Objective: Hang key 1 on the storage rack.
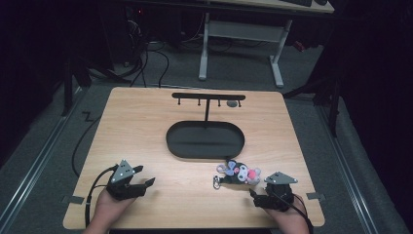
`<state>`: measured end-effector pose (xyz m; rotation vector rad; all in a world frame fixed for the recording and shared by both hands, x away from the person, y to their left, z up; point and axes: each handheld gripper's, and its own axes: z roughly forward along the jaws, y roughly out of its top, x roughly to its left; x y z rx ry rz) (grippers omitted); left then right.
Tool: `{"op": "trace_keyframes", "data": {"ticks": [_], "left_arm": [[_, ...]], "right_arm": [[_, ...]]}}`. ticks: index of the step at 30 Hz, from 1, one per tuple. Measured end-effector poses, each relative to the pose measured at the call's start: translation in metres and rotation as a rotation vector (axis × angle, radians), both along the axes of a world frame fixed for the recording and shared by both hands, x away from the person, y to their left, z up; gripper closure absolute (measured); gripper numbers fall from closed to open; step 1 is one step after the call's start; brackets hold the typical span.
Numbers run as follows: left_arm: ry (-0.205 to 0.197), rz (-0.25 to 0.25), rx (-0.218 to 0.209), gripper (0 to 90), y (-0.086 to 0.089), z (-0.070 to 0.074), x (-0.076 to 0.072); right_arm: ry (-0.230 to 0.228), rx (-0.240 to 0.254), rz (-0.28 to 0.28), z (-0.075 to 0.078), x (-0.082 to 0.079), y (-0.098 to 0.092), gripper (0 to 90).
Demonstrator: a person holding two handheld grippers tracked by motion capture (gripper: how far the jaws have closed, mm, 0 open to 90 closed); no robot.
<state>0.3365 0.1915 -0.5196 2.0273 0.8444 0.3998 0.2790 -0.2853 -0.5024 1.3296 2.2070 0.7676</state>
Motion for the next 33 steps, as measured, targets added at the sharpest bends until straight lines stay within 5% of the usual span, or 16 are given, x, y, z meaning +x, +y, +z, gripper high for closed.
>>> {"op": "trace_keyframes", "data": {"ticks": [12, 18, 23, 33], "left_arm": [[0.008, -0.008, 0.007, 34.3, -0.001, 0.0, -0.003], [0.007, -0.003, 0.006, 34.4, 0.001, 0.0, -0.003], [0.007, -0.005, 0.005, 34.4, 0.001, 0.001, -0.002], [0.004, -0.016, 0.004, 34.4, 0.0, 0.001, -0.002]], "right_arm": [[0.138, -0.035, 0.083, 0.016, 0.01, -0.001, 17.3], [0.262, -0.043, 0.103, 0.024, 0.02, -0.003, 18.5], [0.321, -0.056, 0.128, 0.031, 0.029, -0.004, 21.1], [0.433, -0.158, 0.172, 0.048, 0.053, 0.004, 17.5]]}}
